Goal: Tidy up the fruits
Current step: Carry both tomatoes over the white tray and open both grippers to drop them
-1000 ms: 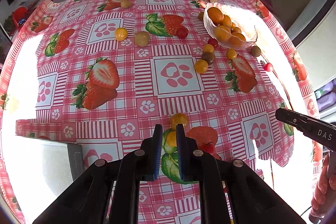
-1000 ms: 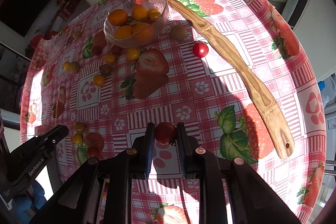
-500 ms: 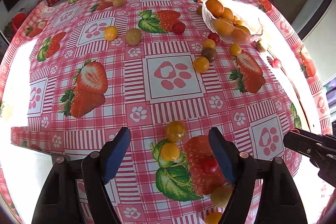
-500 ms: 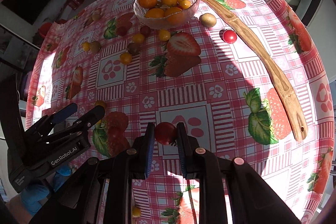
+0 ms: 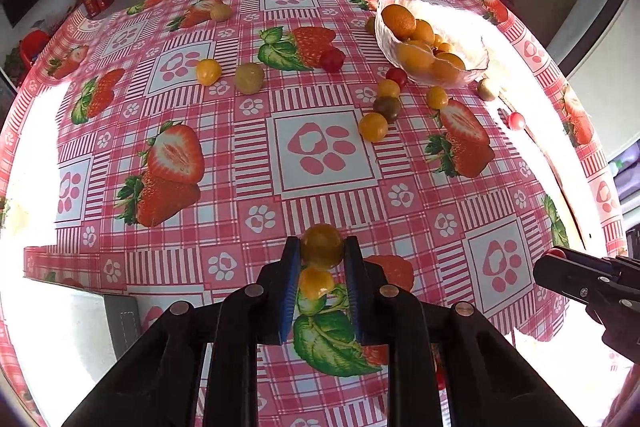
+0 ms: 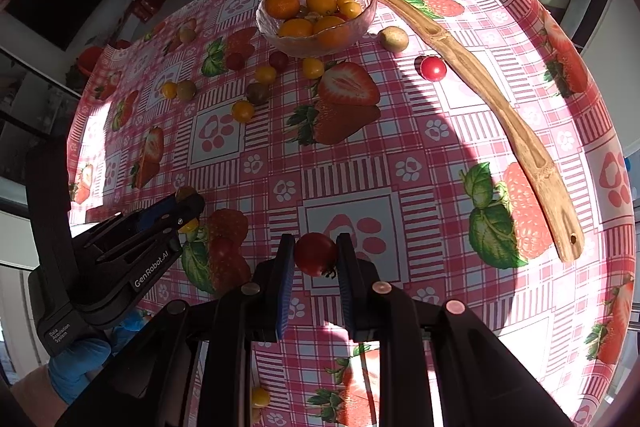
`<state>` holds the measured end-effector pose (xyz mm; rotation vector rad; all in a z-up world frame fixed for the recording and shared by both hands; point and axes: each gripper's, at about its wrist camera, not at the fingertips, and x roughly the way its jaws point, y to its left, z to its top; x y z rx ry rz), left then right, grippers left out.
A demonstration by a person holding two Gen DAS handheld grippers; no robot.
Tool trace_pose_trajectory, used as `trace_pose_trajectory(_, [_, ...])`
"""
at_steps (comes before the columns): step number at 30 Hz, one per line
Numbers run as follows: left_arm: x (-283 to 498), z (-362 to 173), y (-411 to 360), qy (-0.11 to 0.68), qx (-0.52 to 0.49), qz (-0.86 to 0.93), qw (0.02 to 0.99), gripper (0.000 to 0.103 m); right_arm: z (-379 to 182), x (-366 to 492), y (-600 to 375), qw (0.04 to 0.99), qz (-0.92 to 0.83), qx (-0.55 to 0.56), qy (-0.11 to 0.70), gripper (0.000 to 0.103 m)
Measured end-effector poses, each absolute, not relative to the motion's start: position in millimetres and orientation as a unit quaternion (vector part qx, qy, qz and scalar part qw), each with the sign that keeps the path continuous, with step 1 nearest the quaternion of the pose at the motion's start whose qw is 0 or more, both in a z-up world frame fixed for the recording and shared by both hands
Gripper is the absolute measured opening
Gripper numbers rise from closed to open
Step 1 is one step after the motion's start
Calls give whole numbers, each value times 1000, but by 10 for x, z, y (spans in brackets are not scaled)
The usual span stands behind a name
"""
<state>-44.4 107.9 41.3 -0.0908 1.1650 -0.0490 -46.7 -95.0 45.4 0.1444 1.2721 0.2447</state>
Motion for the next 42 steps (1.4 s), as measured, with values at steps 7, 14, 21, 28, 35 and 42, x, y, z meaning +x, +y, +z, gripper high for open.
trace_pose_trajectory(7, [-743, 733, 1415, 534, -70, 2, 843, 23, 538, -496, -628, 792, 143, 52, 591, 23])
trace_pose_trajectory(14, [-1191, 811, 2067, 538, -84, 66, 836, 23, 575, -611, 51, 779, 196, 23, 596, 23])
trace_pose_trajectory(21, [-1671, 639, 2809, 557, -82, 143, 814, 23, 489, -802, 987, 751, 263, -6, 606, 23])
trace_pose_trajectory(28, [-1987, 396, 3266, 573, -101, 187, 792, 23, 248, -969, 1848, 720, 310, -49, 619, 23])
trace_pose_trajectory(35, [-2098, 244, 3389, 578, -111, 198, 784, 23, -5, -1041, 2264, 704, 311, -120, 627, 23])
trace_pose_trajectory(42, [-2147, 184, 3368, 582, -111, 195, 782, 23, -209, -1020, 2424, 697, 295, -165, 633, 24])
